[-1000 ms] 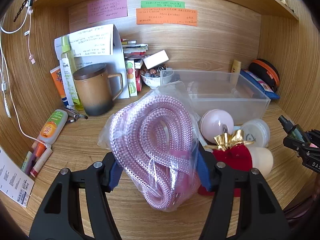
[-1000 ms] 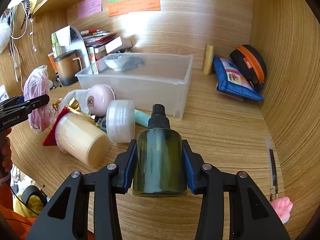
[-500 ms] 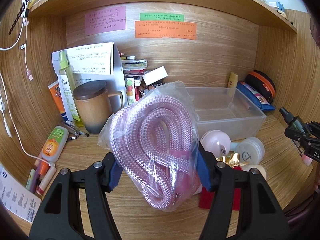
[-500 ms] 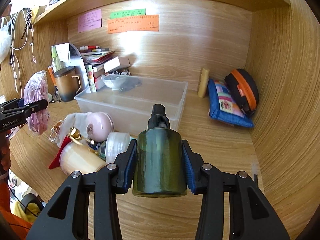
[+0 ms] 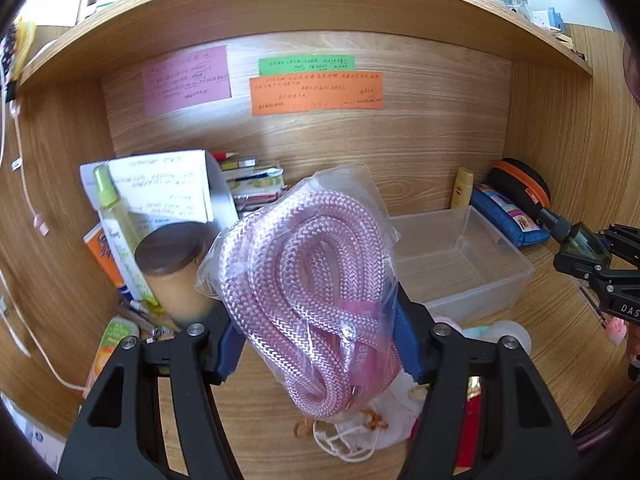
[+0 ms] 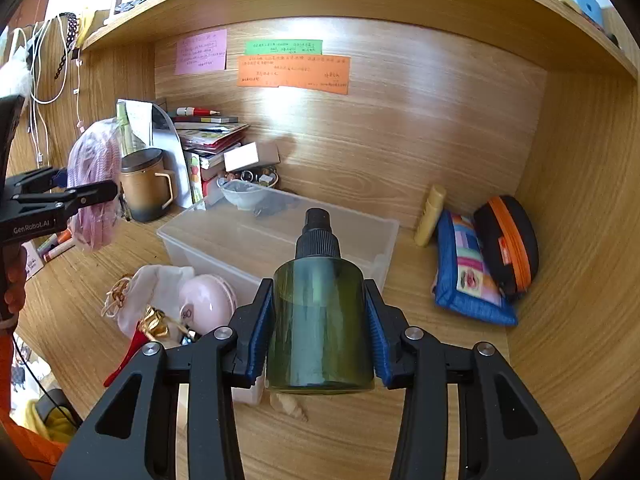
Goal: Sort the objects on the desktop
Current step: 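Lift the bagged rope with the left gripper while the right lifts the bottle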
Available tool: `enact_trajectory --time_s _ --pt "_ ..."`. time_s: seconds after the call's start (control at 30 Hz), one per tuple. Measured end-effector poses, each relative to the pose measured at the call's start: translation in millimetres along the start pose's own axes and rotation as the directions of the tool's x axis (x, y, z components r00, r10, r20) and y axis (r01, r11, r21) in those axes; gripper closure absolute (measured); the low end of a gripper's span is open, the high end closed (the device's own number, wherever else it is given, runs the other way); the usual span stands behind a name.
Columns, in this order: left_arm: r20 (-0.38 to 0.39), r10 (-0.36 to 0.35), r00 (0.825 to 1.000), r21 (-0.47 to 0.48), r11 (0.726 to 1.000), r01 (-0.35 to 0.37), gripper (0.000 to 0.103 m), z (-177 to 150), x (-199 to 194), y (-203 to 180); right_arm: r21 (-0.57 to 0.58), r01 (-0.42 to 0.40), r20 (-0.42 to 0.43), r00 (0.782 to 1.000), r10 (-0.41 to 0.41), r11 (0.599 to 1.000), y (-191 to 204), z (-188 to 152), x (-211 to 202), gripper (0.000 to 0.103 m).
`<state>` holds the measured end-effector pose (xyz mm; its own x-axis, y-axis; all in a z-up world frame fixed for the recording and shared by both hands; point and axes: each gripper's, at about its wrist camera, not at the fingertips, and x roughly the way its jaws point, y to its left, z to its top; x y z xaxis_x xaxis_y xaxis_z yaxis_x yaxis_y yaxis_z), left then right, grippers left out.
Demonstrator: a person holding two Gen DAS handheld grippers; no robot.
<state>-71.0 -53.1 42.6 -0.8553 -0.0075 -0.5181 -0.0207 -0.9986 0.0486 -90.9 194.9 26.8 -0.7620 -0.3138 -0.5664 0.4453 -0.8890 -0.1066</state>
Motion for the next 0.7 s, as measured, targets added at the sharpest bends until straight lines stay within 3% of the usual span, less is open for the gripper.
enact_trajectory --time_s 0.3,0.7 --pt "-0.03 -0.101 0.994 0.013 0.995 0.102 0.04 33 33 -8 -0.02 -0.02 0.0 1.0 0.02 1.0 -4 30 30 0.065" --pt "-0.053 -0.168 0.984 0.035 0.985 0.17 0.04 59 70 -24 -0.02 -0.047 -0.051 0.998 0.046 0.999 -8 51 79 0.065"
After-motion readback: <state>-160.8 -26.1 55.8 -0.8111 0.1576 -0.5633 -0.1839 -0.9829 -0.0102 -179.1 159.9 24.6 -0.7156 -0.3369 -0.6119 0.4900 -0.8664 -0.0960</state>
